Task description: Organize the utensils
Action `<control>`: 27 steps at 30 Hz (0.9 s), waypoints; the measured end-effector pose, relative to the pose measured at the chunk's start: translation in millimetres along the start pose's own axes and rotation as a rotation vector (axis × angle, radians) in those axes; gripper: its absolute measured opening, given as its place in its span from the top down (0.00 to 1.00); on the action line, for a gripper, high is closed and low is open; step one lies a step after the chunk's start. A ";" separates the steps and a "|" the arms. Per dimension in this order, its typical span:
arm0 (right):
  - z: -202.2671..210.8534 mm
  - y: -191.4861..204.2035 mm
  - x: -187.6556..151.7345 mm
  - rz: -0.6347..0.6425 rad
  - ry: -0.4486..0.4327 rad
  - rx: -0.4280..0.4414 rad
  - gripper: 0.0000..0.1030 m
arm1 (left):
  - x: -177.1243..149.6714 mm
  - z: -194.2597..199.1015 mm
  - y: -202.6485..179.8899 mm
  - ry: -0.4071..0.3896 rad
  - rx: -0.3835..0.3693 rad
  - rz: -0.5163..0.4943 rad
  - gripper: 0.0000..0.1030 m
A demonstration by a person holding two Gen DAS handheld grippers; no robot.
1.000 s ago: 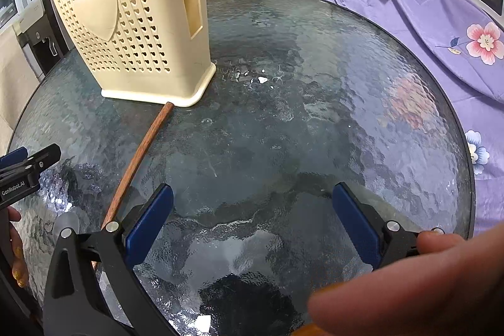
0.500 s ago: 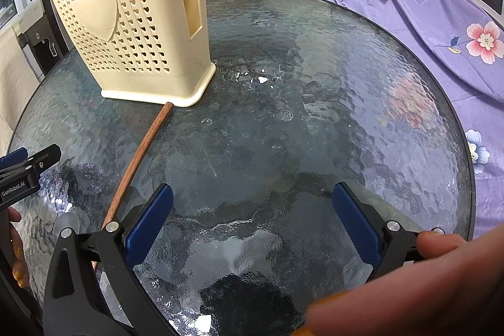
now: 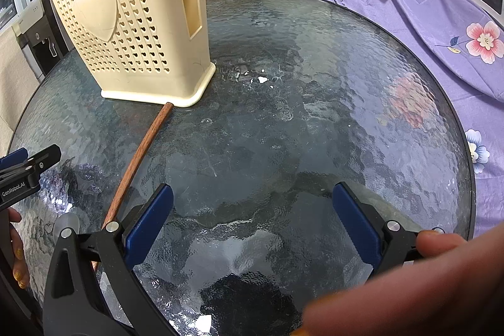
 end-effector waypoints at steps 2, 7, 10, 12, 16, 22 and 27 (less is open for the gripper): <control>0.4 -1.1 -0.3 -0.003 -0.002 0.004 0.04 | 0.0 -0.1 -0.3 0.000 0.000 0.000 0.05; 0.4 -4.4 -1.0 -0.004 -0.003 0.005 0.04 | 0.1 -0.3 -0.4 0.000 0.000 0.000 0.05; 0.5 -4.5 -1.3 -0.003 -0.003 0.004 0.04 | 0.1 -0.2 -0.4 0.000 0.000 0.000 0.05; 0.5 -4.9 -1.4 -0.001 -0.003 0.002 0.04 | 0.0 0.1 0.1 0.000 0.000 0.000 0.05; 0.5 -4.5 -1.1 -0.001 -0.003 0.002 0.04 | 0.1 -0.1 -0.1 0.000 0.000 0.000 0.05; 0.7 -4.7 -1.2 -0.001 -0.003 0.002 0.04 | 0.2 0.2 0.3 0.000 0.000 0.000 0.05; 0.6 -4.5 -1.1 -0.001 -0.003 0.002 0.04 | 0.4 0.2 0.5 0.000 0.000 0.000 0.05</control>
Point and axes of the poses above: each gripper's, at about its wrist camera, not at the fingertips, and z roughly against the way its jaws point, y to its left, x to its top, the point moved 7 cm from there along -z, roughly the way its jaws point, and after that the axes turned 10 degrees about z, right-handed, at the moved point
